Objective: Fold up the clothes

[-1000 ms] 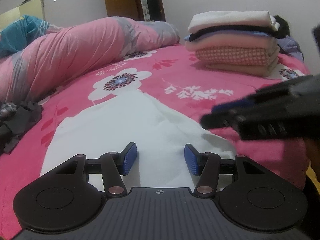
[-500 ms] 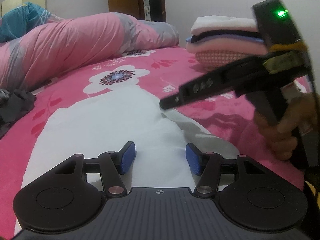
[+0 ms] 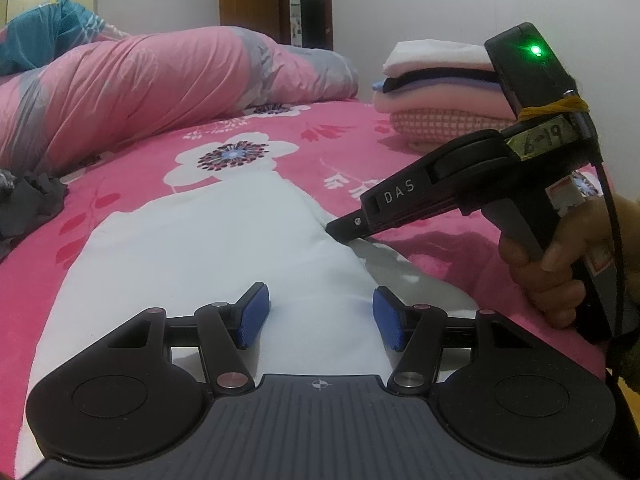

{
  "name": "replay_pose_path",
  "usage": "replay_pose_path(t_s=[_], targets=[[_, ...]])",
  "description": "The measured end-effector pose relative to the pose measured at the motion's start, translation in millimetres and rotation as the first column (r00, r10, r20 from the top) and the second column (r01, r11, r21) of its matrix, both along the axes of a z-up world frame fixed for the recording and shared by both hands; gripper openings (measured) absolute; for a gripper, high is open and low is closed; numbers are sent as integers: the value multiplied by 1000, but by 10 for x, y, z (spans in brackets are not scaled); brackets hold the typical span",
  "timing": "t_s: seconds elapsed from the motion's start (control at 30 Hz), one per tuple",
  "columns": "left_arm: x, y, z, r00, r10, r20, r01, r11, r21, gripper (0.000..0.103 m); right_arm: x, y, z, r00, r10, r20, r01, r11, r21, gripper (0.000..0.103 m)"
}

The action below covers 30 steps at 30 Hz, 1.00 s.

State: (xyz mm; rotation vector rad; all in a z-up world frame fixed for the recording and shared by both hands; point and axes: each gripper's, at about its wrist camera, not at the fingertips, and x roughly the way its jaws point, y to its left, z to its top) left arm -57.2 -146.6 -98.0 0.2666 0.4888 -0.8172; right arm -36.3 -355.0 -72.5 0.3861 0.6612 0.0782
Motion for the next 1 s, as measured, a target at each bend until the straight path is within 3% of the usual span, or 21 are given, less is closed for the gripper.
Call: replay_pose_path(t_s=[0.33,0.43,0.63,0.87,0.97,1.0], targets=[[14,21,5,1000,2,-10,-3,1000,-15,58,0,-49,-28,1000,-7,-4,7,999,37,18],[25,51,22,1000,5,-28,-6,999,-31,58,-50,-173,-10,999,-38,23,35,992,119,19],[30,105,23,999,-1,-45,-2,998,-58,58,12,-325,63,997,-12,71,-10,956,295,20],[19,114,16,999,-11,-42,9,998,-56,58,378,-163,-20,999,23,-37,-14,974,228,21],[16,122,11,999,-14,-43,12,998,-61,58,395,-133,-54,999,35,-20,-29,970,241,21],[15,123,9,999,-14,-45,11,998,-64,58,387,-125,-57,999,36,-6,-33,969,244,17]])
